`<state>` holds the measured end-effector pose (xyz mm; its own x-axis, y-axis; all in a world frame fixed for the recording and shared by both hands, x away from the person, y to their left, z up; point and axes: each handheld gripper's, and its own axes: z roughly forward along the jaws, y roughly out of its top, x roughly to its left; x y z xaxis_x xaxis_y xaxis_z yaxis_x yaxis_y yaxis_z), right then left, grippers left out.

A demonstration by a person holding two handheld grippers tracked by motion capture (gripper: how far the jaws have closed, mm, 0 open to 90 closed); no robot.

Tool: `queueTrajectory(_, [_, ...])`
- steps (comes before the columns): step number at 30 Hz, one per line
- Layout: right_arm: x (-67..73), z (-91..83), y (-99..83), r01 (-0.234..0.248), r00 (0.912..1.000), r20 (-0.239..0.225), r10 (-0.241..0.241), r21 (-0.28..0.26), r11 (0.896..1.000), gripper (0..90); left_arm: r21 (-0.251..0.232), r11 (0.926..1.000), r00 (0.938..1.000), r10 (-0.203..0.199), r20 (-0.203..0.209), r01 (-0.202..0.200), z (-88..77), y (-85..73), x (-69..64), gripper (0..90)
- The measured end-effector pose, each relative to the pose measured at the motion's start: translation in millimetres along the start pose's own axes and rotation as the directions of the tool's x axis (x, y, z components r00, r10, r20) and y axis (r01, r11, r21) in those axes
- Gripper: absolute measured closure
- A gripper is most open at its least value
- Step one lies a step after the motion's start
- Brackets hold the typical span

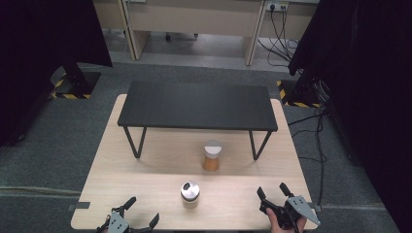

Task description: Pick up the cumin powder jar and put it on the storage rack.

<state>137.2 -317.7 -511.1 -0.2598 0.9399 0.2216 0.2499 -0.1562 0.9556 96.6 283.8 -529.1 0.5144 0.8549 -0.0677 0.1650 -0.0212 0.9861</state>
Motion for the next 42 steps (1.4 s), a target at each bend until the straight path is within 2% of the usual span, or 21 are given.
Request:
queueTrajectory(17, [0.4,-0.1,0.3,0.002,1.0000,-0.004,-0.002,0.007,1.000,5.7,0.012,0.9997,0.9995,0.022,0.023,-0.022,3.7,0.9,-3.7,1.3])
queueTrajectory(21, [-0.7,-1.5,0.8,-0.003,1.0000,0.000,0.003,0.003,1.000,5.5,0.026,0.9984,0.9980,0.050,0.039,-0.051,7.2,3.9,-10.1,0.9])
queueTrajectory(24, [-0.2,-2.6,1.6,-0.002,1.0000,0.006,0.002,-0.003,1.000,5.5,0.038,0.9948,0.9940,0.092,0.060,-0.095,13.6,9.4,-19.8,0.9])
queueTrajectory(28, [0.9,-2.4,2.2,0.001,1.0000,0.002,-0.001,-0.004,1.000,5.4,0.050,0.9908,0.9893,0.121,0.081,-0.126,26.2,15.8,-31.1,0.9])
queueTrajectory(33, [0.6,-1.7,2.1,0.002,1.0000,0.000,-0.002,-0.001,1.000,5.4,0.054,0.9905,0.9873,0.120,0.103,-0.126,38.6,18.5,-39.2,1.0])
queueTrajectory(42, [1.1,0.2,1.5,0.002,1.0000,-0.009,-0.002,0.007,1.000,5.4,0.060,0.9915,0.9864,0.107,0.125,-0.115,50.2,18.1,-39.1,1.0])
